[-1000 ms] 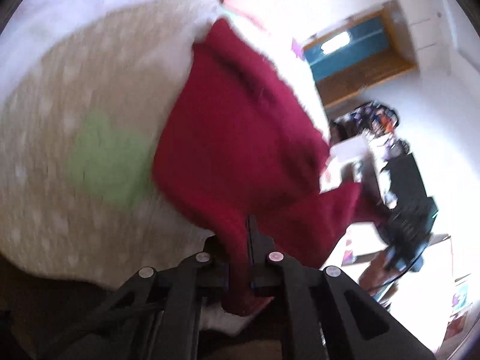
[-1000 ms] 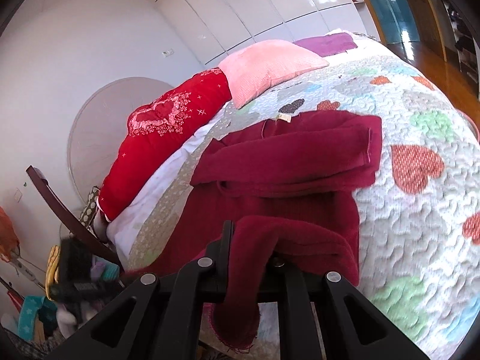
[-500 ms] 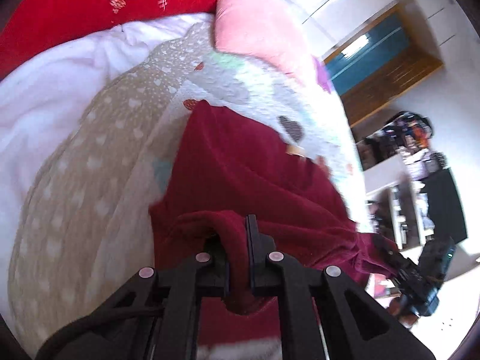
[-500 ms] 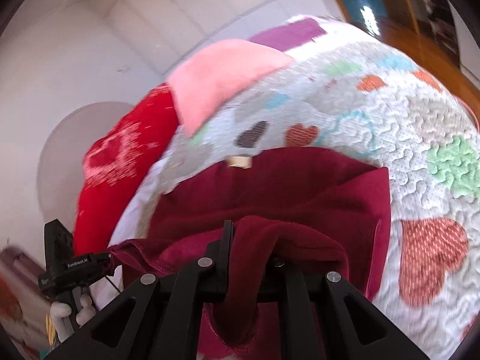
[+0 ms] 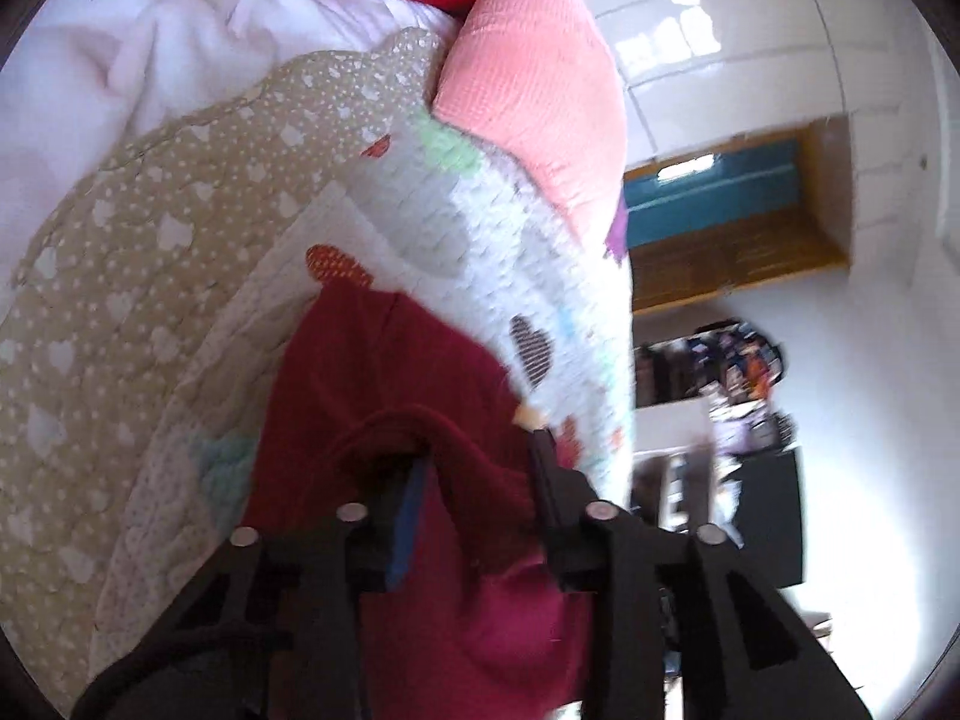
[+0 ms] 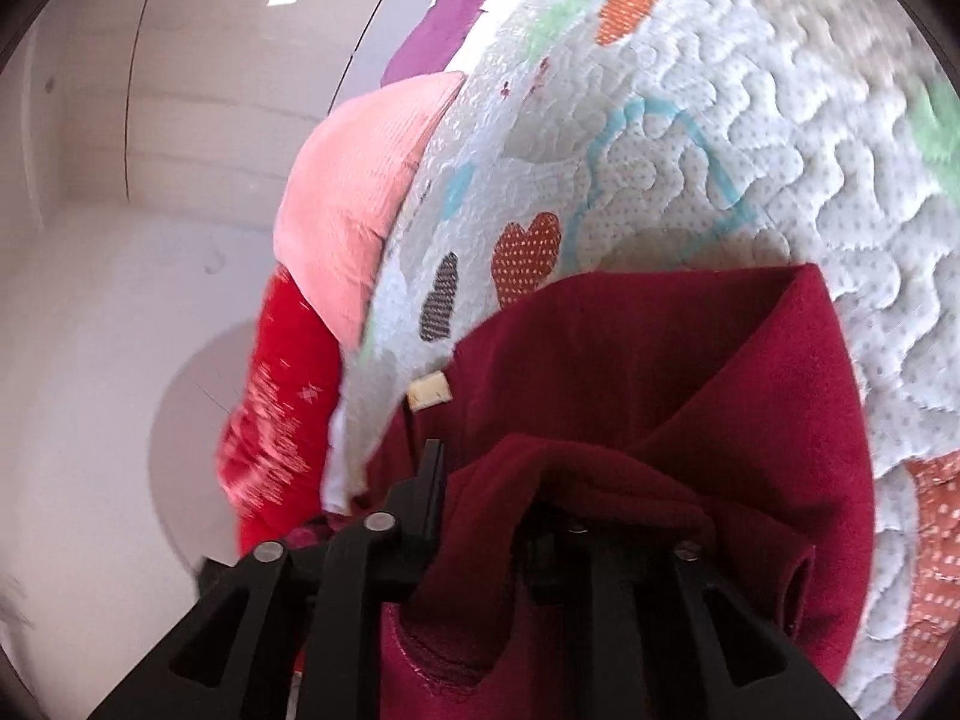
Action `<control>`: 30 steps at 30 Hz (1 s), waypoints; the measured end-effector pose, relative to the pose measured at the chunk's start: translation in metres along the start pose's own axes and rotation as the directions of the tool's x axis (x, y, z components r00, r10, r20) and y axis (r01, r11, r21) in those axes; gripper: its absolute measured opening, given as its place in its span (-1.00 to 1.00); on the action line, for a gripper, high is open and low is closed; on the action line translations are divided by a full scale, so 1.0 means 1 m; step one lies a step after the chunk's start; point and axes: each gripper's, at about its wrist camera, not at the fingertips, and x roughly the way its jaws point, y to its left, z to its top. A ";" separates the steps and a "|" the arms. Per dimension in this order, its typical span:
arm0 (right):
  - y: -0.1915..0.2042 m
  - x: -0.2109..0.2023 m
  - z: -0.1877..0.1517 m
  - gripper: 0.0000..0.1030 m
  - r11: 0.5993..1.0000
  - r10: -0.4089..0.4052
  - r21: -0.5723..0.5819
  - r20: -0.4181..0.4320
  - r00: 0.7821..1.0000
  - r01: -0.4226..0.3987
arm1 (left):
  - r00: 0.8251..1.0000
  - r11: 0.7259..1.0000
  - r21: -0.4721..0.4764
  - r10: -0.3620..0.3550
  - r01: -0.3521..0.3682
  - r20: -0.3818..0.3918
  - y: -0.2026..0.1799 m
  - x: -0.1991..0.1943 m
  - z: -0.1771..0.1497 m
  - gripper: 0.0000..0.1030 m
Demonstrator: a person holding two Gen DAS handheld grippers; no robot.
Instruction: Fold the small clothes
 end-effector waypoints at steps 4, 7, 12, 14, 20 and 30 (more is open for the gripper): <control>0.002 -0.010 0.007 0.45 0.990 0.124 0.065 0.051 0.991 -0.127 | 0.999 0.999 -0.028 -0.035 0.036 0.031 0.000 -0.014 0.005 -0.08; 0.009 -0.026 0.014 0.57 0.996 0.068 0.054 0.129 0.989 -0.076 | 0.998 0.999 0.026 0.023 -0.025 0.066 -0.009 -0.026 0.005 -0.01; 0.027 -0.047 0.003 0.57 0.989 -0.084 -0.107 0.145 0.986 0.100 | 0.990 0.984 0.134 0.103 -0.115 0.092 -0.022 -0.046 -0.007 0.04; 0.037 -0.055 -0.014 0.57 0.952 -0.156 -0.243 0.145 0.977 0.188 | 0.982 0.963 0.199 0.163 -0.179 0.093 -0.022 -0.053 -0.020 0.06; 0.005 -0.100 -0.074 0.57 0.882 -0.249 -0.369 0.160 0.955 0.292 | 0.973 0.942 0.245 0.225 -0.228 0.040 0.018 -0.075 -0.067 0.07; -0.026 -0.097 -0.112 0.27 0.894 -0.243 -0.350 0.146 0.959 0.279 | 0.984 0.947 0.294 0.162 -0.134 -0.073 0.045 -0.049 -0.117 0.27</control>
